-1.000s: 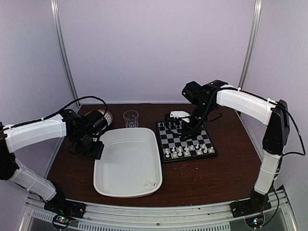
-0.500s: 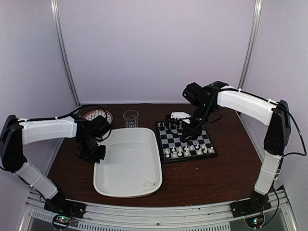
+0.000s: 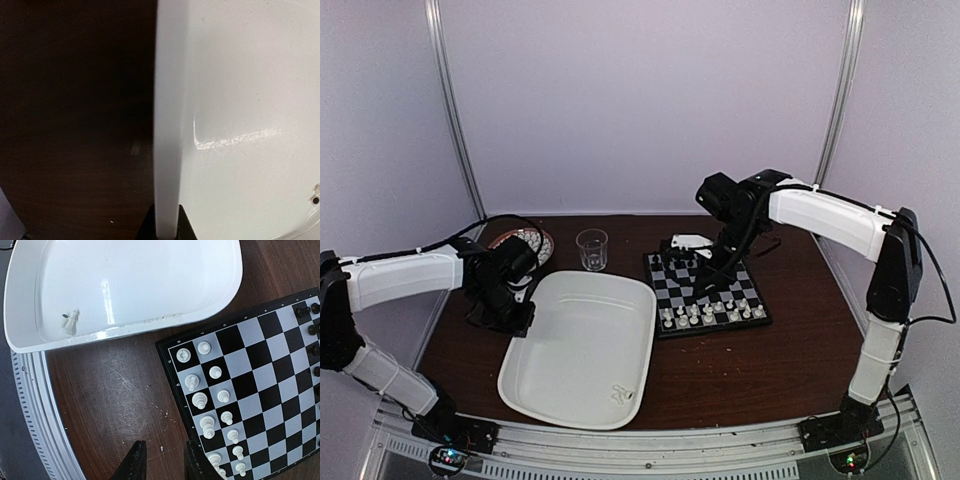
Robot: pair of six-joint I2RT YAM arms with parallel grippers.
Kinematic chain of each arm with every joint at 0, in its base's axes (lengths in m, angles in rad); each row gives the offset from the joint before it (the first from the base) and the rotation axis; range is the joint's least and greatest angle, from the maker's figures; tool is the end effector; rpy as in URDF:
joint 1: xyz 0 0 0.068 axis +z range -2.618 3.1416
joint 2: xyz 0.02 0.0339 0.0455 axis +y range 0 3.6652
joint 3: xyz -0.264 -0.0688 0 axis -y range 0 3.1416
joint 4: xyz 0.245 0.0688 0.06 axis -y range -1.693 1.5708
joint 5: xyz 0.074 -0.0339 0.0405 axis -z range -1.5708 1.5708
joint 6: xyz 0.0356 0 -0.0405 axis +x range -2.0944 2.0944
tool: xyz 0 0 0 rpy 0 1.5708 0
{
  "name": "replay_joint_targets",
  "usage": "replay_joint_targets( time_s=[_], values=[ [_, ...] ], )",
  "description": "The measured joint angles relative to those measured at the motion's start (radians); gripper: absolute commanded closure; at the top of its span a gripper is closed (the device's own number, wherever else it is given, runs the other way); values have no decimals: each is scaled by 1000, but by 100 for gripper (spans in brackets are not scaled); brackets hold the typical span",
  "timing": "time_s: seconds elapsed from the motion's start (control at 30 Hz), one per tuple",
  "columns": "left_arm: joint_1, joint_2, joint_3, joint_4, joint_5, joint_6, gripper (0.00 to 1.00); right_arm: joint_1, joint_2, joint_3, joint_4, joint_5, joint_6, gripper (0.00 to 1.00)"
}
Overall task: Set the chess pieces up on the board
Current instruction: Adjust the storage box at the center of the board.
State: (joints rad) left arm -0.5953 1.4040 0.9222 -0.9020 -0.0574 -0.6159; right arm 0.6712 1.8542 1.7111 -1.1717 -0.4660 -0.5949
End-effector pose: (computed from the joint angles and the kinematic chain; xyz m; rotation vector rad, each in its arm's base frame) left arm 0.2011 -0.1337 0.2058 -0.0384 2.9538 -0.0880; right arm 0.2811 0.2437 0.2891 -1.7423 2.2284 0.6844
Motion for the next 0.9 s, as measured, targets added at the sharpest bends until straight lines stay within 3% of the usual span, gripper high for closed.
replay_joint_targets(
  time_s=[0.3,0.57,0.9],
  values=[
    [-1,-21,82,-68,-192,276,100,41,17,11,-7,-49,-3,71],
    [-1,-32,90,-9,-249,510,100,159,83,113,-25,-64,-33,71],
    [-2,183,200,108,-230,770,100,328,263,351,-43,-73,-92,71]
  ],
)
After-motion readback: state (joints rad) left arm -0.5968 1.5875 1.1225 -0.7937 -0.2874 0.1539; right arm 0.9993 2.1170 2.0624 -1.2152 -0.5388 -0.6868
